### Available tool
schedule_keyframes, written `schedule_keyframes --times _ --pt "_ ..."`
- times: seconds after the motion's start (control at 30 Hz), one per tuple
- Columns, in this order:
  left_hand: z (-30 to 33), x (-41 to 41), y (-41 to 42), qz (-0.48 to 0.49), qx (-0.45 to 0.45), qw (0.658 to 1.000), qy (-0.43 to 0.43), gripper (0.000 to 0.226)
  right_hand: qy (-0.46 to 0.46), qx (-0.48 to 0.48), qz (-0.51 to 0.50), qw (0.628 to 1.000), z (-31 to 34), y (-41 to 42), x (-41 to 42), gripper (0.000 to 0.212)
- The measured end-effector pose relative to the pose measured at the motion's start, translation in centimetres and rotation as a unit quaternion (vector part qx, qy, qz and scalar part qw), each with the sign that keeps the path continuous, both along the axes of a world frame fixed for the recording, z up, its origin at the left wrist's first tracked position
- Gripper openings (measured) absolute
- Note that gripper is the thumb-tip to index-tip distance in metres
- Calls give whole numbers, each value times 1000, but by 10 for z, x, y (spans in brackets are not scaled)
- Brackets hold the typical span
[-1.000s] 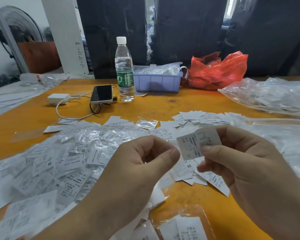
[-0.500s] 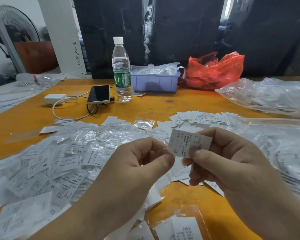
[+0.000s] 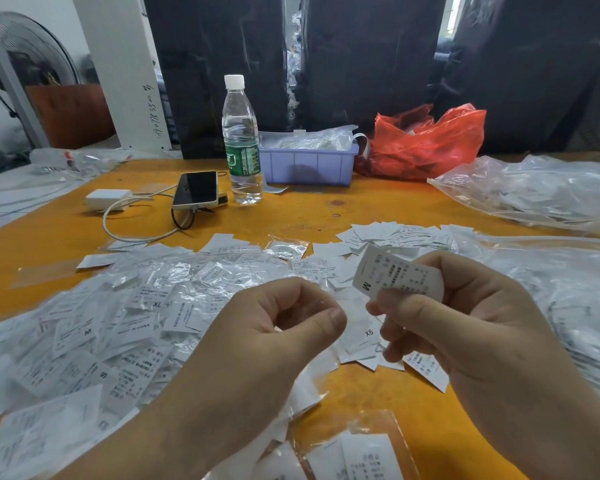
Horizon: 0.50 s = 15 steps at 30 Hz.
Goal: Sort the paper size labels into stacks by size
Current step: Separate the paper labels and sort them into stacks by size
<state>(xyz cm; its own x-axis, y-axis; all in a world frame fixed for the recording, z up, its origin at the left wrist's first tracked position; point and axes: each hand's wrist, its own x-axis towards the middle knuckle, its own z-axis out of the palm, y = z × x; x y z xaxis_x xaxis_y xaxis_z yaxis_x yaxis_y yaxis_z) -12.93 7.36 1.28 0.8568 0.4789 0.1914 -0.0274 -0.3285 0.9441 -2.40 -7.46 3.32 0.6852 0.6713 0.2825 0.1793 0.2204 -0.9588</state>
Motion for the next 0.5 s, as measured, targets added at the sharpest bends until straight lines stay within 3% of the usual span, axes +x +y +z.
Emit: schedule_keyframes --times 0.3,0.5 --pt "2 1 -5 -19 -29 999 -14 14 -11 4 12 1000 1 -1 -2 9" --pt "4 0 -4 -23 -35 999 -32 22 -25 12 10 1000 2 -1 -2 11"
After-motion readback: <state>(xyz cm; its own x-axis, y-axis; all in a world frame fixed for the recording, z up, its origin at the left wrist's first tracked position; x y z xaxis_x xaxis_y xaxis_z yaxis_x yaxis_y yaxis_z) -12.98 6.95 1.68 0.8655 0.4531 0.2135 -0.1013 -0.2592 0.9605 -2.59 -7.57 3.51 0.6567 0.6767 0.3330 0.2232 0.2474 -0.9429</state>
